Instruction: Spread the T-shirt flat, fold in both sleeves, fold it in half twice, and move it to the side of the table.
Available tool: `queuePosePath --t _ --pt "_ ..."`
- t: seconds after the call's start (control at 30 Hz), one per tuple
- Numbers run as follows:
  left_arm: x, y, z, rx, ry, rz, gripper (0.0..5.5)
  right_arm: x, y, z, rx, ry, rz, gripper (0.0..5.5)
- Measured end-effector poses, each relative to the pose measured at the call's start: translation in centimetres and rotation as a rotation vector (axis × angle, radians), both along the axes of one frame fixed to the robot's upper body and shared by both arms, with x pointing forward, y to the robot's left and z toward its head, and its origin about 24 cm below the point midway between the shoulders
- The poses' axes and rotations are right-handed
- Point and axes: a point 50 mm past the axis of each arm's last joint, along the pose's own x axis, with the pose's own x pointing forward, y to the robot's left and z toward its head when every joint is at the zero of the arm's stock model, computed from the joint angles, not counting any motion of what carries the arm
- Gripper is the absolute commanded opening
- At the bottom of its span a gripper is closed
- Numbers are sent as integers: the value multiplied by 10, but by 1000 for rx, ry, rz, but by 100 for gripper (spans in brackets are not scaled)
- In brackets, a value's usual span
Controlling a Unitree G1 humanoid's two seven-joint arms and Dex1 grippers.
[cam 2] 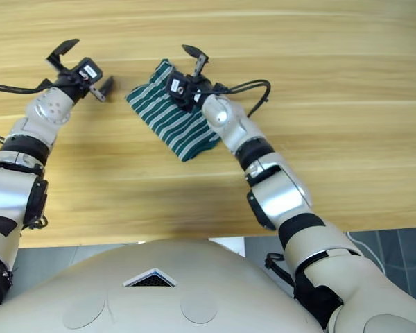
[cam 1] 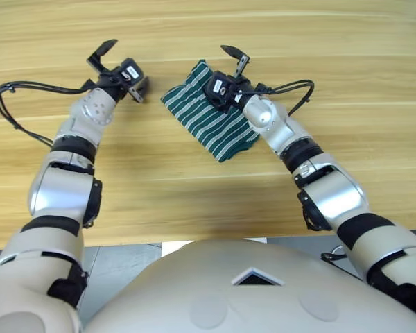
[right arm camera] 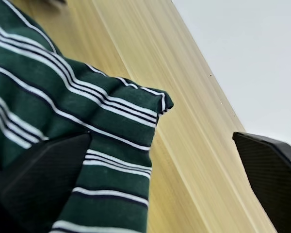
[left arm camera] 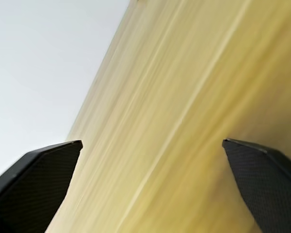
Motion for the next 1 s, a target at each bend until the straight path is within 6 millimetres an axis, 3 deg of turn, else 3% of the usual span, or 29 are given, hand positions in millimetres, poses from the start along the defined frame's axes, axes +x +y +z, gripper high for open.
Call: queuePosePath --t 0.17,0.33,0.43,0.53,0.63,0.87,1.0 --pt "0 7 5 -94 -59 68 538 0 -1 0 4 -4 -5 540" --pt "-4 -37 33 -372 -249 -262 538 1 -17 7 168 -17 -131 540" --pt "-14 -49 22 -402 -221 -336 538 12 -43 49 422 -143 -256 540" --pt "-14 -49 23 -407 -222 -334 538 16 -50 73 486 -211 -282 540" --pt "-12 -43 17 -397 -212 -260 538 13 -48 66 439 -189 -282 540" --pt "3 -14 13 -373 -213 96 538 -13 18 33 274 -40 39 540" --pt "4 -6 10 -372 -213 184 538 -9 15 4 123 42 -12 540"
